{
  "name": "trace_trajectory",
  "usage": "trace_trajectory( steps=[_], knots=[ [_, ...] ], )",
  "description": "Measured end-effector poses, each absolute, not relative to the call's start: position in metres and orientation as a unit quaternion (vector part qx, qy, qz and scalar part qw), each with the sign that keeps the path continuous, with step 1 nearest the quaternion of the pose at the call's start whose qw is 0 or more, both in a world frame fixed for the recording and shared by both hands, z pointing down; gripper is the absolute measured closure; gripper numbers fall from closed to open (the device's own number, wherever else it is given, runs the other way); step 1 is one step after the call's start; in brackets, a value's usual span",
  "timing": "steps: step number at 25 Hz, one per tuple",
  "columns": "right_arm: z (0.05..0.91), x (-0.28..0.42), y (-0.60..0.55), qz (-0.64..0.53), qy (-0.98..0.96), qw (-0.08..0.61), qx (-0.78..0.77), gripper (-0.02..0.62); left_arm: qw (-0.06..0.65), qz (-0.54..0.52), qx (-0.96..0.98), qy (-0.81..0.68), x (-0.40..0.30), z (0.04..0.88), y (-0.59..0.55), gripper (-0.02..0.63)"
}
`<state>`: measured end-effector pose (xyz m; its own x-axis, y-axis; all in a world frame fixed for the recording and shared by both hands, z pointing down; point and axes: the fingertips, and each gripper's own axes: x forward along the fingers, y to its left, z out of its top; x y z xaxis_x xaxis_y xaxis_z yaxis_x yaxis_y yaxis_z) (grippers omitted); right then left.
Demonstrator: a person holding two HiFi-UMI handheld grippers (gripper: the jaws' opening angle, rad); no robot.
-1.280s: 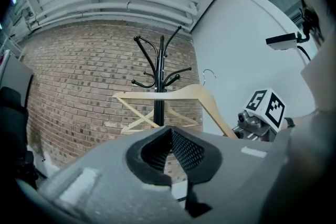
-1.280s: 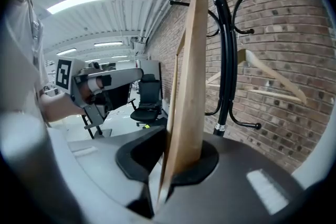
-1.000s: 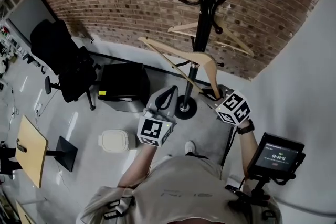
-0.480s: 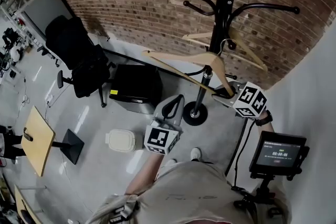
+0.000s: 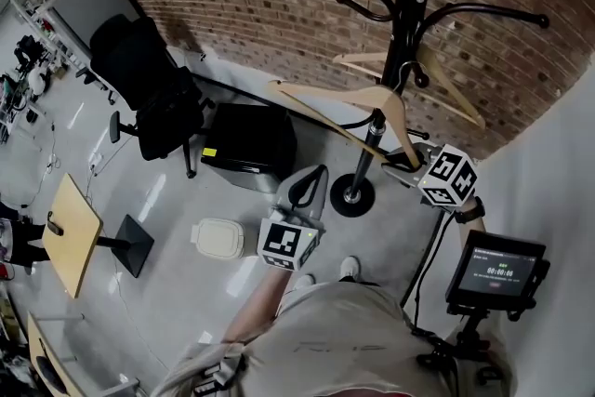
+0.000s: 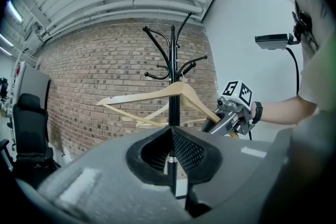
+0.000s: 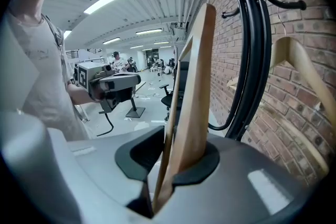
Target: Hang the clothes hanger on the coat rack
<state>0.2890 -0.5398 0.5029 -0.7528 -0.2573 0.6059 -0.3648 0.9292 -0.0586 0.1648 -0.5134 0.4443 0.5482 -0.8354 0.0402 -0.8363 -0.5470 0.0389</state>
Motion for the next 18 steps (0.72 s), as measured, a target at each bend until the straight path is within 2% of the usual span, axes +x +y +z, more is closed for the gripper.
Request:
trace_trajectory(
  steps=[5, 9, 14, 18],
  knots=[
    [0.509, 0.304, -0.565, 0.037, -0.914, 0.328, 0.236, 0.523, 0.016, 0.014, 0.883, -0.469, 0.171, 0.450, -0.515, 0.606],
    [0.516, 0.321, -0.581, 0.016, -0.897, 0.342, 0.279, 0.419, 0.029, 0.020, 0.888, -0.458, 0.179, 0.458, -0.516, 0.606],
    [0.526, 0.345, -0.596, -0.040, -0.848, 0.398, 0.349, 0.378, 0.033, 0.040, 0.894, -0.446, 0.186, 0.467, -0.517, 0.605],
    [0.521, 0.357, -0.604, -0.054, -0.842, 0.379, 0.381, 0.377, 0.021, 0.030, 0.897, -0.441, 0.191, 0.466, -0.525, 0.605]
  ],
)
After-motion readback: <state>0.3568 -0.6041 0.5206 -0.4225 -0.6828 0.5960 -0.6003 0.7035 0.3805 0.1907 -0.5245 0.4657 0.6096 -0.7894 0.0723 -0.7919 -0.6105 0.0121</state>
